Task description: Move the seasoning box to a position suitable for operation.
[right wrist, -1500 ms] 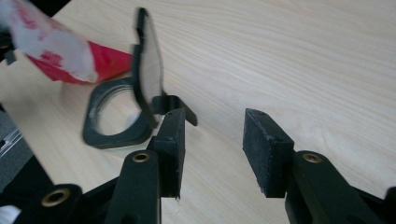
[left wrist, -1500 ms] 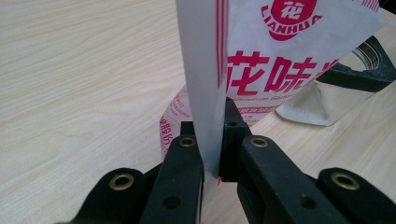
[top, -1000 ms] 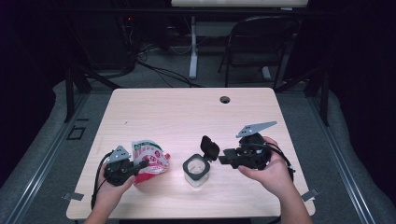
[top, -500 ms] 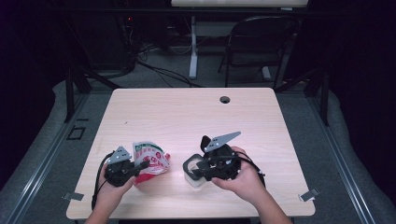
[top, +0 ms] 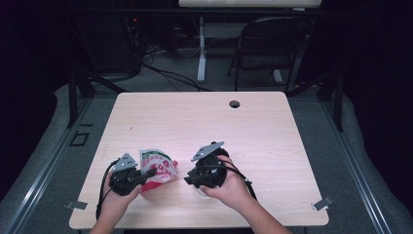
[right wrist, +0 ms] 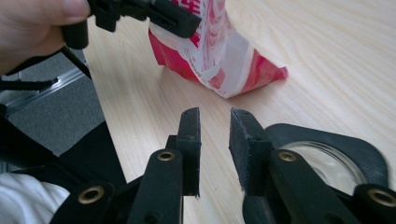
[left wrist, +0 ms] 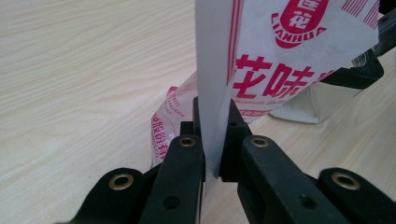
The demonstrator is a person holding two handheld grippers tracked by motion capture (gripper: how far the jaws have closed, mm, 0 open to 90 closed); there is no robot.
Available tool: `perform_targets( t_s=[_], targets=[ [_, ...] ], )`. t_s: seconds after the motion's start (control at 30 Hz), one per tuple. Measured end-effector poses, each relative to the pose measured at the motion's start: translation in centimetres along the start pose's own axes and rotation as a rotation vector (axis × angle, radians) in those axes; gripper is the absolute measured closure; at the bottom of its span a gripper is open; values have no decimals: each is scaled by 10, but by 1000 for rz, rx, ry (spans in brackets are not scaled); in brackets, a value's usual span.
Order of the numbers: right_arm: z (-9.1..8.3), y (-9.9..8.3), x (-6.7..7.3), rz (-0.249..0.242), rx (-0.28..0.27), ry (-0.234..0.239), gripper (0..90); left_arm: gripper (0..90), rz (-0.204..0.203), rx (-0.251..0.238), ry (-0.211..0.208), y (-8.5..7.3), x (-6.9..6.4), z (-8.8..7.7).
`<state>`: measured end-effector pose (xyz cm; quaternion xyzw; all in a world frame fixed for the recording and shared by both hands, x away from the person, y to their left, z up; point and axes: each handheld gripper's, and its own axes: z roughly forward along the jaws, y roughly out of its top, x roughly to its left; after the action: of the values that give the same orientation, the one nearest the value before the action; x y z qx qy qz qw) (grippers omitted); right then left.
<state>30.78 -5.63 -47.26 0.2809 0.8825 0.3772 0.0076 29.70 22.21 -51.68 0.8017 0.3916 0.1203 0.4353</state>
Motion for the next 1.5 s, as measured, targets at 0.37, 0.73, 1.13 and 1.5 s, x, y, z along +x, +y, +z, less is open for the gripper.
perform_targets(
  t_s=[0.37,0.73,1.13,1.5],
  targets=[
    [32,6,1,-14,4,-7,790,887,6,-2,-7,-2,-4,1],
    [38,9,1,-8,-13,13,857,881,0,-10,-1,-6,-7,-3],
    [30,14,0,-30,-45,-1,900,892,18,-38,5,-1,-13,-4],
    [5,11,1,-22,-72,-15,900,836,9,-50,-80,3,-24,-3]
  ],
)
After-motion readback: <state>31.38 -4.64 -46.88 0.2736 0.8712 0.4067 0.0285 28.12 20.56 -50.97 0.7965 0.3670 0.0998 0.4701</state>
